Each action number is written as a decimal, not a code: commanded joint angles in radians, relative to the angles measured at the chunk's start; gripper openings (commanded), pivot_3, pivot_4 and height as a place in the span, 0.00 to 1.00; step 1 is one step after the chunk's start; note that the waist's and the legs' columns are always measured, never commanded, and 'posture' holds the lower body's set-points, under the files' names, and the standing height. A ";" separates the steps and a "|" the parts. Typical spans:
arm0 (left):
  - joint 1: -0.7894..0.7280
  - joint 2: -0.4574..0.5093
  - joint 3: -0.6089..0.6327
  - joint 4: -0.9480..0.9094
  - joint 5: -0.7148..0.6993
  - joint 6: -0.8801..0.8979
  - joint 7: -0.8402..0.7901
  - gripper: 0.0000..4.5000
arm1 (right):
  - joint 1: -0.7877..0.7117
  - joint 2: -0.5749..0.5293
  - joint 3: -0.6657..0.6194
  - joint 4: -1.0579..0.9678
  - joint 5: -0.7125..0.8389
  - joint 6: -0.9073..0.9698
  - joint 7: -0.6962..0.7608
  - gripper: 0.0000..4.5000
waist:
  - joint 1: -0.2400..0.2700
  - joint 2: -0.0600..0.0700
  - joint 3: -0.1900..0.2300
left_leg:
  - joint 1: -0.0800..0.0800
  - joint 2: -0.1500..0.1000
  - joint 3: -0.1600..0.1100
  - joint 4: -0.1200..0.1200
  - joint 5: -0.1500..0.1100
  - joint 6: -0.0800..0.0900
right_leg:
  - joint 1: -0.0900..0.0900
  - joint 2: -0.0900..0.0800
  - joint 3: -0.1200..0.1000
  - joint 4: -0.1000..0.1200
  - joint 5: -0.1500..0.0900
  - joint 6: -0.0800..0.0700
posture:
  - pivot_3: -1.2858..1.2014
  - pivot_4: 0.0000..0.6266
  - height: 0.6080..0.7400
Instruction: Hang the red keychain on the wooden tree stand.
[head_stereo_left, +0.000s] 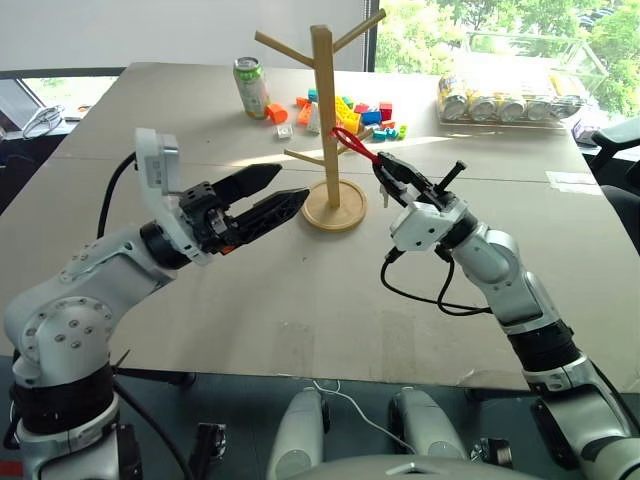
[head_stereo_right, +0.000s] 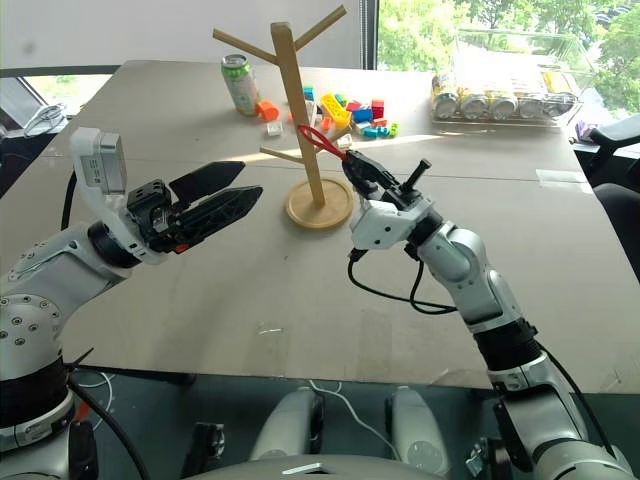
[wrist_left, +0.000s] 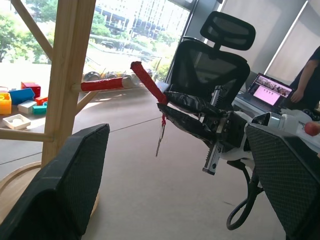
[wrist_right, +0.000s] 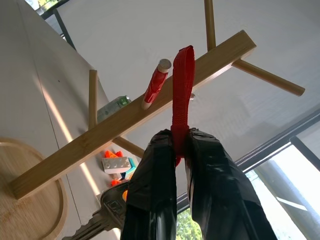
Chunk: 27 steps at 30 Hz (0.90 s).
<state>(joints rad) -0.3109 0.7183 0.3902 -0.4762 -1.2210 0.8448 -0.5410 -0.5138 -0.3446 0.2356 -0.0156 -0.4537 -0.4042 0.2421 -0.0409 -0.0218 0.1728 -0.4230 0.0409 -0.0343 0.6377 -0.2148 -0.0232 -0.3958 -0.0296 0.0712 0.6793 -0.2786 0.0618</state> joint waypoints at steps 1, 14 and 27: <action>-0.007 0.016 0.020 -0.028 -0.019 -0.020 -0.005 1.00 | -0.026 0.006 0.000 -0.007 -0.003 -0.022 -0.020 0.01 | 0.000 0.000 0.000 | 0.000 0.000 0.000 0.000 0.000 0.000 | 0.000 0.000 0.000 0.000 0.000 0.000 | 0.52 0.24 1.00; -0.003 0.026 0.030 -0.034 -0.024 -0.022 0.010 1.00 | -0.052 0.019 0.016 0.045 -0.019 -0.026 -0.030 0.01 | 0.000 0.000 0.000 | 0.000 0.000 0.000 0.000 0.000 0.000 | 0.000 0.000 0.000 0.000 0.000 0.000 | 0.52 0.24 1.00; -0.007 0.034 0.028 -0.032 -0.017 -0.026 0.016 1.00 | -0.097 0.030 0.033 0.092 -0.049 -0.040 -0.043 0.01 | 0.000 0.000 0.000 | 0.000 0.000 0.000 0.000 0.000 0.000 | 0.000 0.000 0.000 0.000 0.000 0.000 | 0.52 0.24 1.00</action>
<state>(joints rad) -0.3109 0.7375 0.3904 -0.4797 -1.2219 0.8403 -0.5245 -0.5808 -0.3154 0.2710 0.0924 -0.5029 -0.4217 0.2160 -0.0414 -0.0217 0.1728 -0.4229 0.0409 -0.0343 0.6377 -0.2147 -0.0234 -0.3958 -0.0297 0.0712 0.6795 -0.2785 0.0617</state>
